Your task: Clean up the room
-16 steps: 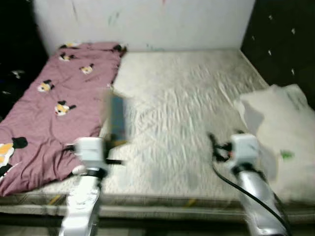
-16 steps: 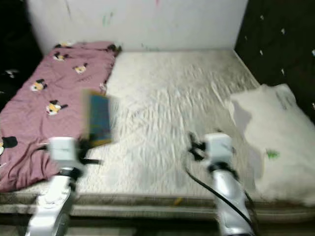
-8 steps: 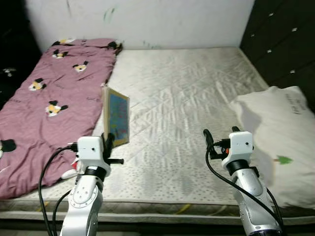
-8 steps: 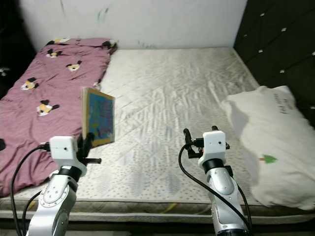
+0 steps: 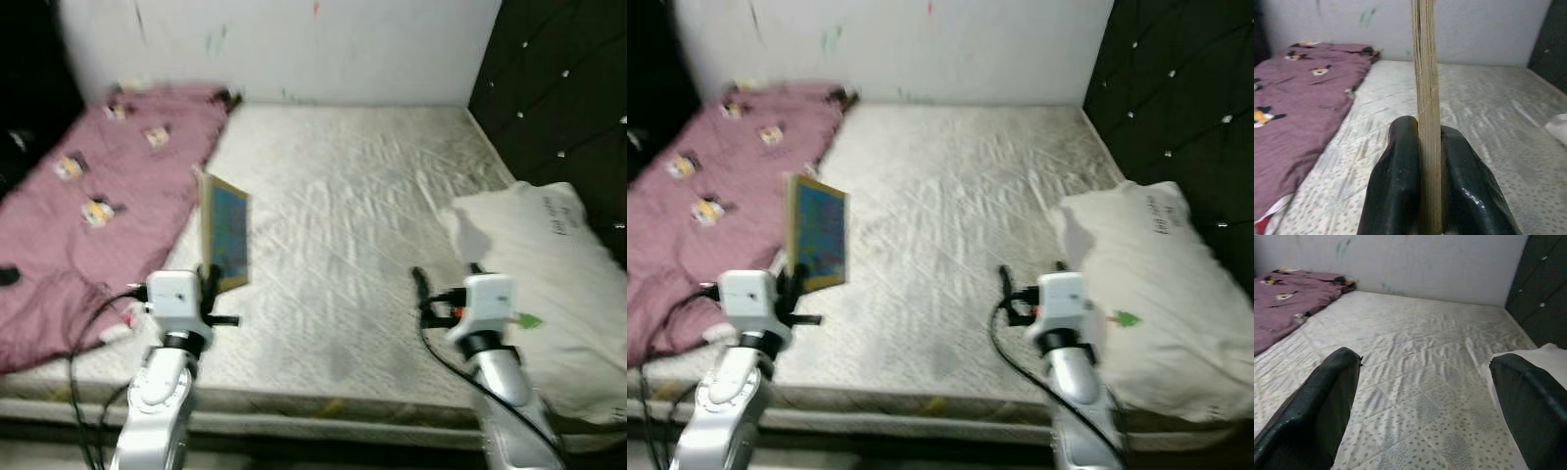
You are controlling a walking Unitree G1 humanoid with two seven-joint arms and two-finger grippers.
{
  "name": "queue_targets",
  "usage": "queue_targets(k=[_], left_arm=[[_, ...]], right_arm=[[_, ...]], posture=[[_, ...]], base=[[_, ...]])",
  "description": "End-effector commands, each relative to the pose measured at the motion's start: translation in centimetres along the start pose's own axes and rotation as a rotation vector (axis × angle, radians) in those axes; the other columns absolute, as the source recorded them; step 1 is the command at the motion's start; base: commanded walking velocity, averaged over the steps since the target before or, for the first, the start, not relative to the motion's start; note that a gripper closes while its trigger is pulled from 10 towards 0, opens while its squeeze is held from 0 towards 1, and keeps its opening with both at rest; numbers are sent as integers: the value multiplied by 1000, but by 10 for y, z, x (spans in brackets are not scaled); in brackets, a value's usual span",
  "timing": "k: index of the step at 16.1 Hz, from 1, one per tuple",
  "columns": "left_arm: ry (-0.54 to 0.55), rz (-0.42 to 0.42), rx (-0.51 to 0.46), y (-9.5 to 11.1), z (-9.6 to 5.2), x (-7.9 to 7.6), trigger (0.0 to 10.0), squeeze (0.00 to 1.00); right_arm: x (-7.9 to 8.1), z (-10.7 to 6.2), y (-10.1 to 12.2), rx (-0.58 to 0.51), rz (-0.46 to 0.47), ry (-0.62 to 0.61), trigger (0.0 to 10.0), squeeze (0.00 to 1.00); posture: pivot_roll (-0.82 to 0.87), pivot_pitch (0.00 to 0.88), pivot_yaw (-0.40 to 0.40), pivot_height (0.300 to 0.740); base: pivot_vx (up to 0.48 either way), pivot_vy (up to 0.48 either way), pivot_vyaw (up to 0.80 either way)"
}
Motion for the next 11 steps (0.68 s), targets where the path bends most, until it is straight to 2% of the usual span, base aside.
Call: queue_targets(k=[1, 8, 11], left_arm=[[10, 0, -50, 11, 3, 1, 10000, 0], [6, 2, -50, 12, 3, 1, 10000, 0], [-7, 1, -45, 11, 2, -1, 10000, 0]], right_arm=[[-1, -1, 2, -4, -4, -6, 10000, 0], [1, 3, 4, -5, -3, -11, 10000, 0], [1, 3, 4, -4, -4, -10, 10000, 0]], posture=[[32, 37, 47, 740], [37, 44, 45, 740], [34, 46, 45, 740]], base=[[0, -352, 0], [0, -333, 0], [0, -176, 0]])
Point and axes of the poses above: a point about 5 cm out from each wrist's last joint towards the gripper, its own z axis pointing out of the wrist towards the gripper, its own y axis along the axis of the wrist's last joint, x = y × z, the point moved 1 cm from there along z, pointing out of the wrist towards the gripper, and after that the axes turned 6 degrees about z, right-handed, at the moved point
